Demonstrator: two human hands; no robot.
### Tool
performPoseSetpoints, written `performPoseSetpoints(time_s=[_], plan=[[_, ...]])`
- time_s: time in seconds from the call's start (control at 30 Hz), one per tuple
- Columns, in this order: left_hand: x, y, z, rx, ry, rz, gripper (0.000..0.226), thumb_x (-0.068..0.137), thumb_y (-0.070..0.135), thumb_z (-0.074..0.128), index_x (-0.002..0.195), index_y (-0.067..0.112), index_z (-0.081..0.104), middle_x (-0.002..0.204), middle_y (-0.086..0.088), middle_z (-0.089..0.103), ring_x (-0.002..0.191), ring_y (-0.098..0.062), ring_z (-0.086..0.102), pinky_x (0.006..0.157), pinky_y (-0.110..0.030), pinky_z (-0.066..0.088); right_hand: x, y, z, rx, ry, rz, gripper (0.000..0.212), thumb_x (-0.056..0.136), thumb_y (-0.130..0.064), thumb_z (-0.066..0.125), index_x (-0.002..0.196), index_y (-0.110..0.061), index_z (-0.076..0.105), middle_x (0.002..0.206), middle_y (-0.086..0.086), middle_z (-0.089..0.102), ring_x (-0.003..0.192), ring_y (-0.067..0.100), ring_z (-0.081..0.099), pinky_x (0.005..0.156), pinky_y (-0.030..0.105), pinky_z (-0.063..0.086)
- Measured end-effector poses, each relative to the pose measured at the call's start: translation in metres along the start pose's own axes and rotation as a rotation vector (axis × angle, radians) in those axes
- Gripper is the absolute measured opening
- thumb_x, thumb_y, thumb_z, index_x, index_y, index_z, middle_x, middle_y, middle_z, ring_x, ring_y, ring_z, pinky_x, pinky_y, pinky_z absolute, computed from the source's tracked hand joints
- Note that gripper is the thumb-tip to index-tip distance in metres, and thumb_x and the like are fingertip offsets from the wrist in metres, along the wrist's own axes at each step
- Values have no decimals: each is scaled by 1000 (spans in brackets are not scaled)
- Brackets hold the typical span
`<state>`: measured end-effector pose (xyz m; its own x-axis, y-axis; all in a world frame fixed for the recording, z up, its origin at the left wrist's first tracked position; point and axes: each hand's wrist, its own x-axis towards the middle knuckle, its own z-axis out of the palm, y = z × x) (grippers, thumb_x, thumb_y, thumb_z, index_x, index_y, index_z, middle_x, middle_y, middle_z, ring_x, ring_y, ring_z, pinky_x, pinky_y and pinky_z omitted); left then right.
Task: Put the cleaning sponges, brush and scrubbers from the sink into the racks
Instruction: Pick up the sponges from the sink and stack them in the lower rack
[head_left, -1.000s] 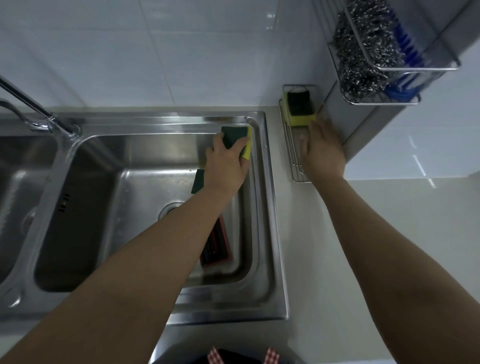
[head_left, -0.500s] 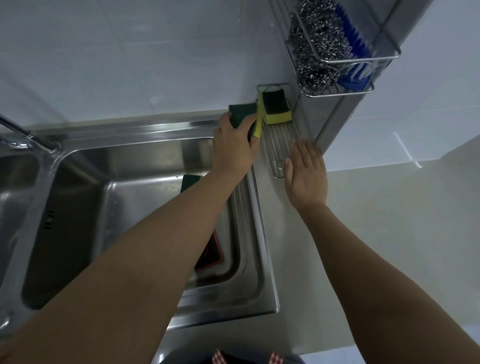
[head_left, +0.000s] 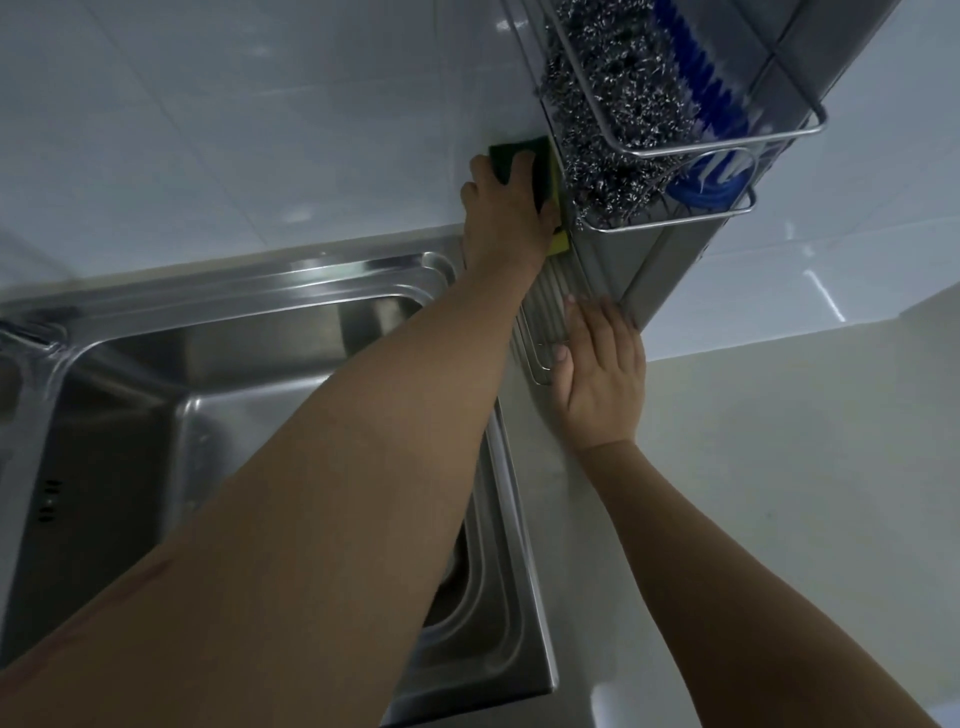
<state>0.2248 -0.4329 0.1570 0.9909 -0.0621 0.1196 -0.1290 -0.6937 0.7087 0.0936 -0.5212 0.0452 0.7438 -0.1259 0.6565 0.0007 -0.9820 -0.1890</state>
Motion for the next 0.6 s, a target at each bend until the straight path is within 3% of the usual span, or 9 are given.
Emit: performPoseSetpoints(time_s=[0.13,0.27,0.43,0.6], plan=[[3,-3,-1,164,-63,11,65,90,27,66,140,-3,36,143,-26,35,131,-40,40,108,-45,37,0,0,0,-6,-5,-2,48,100,-26,30,135,-8,59,132,11,62,131,29,51,114,43,35],[10,-24,-4,462,-136,144,65,86,40,65,140,12,44,139,-16,39,127,-33,38,99,-38,35,-1,-1,0,1,-9,12,48,100,-27,30,135,-9,58,132,10,61,131,29,49,115,43,34],[12,-33,-6,605,-92,270,47,87,19,62,132,12,53,133,-13,48,123,-33,42,93,-37,34,-1,-1,0,-6,-11,16,47,101,-26,30,135,-10,59,131,9,62,131,28,49,116,41,32],[16,-21,-3,617,-47,268,32,88,7,56,120,7,60,128,-14,52,121,-32,42,94,-37,35,-1,-1,0,-21,-17,24,46,100,-26,32,134,-11,59,129,9,63,130,27,49,117,38,31]])
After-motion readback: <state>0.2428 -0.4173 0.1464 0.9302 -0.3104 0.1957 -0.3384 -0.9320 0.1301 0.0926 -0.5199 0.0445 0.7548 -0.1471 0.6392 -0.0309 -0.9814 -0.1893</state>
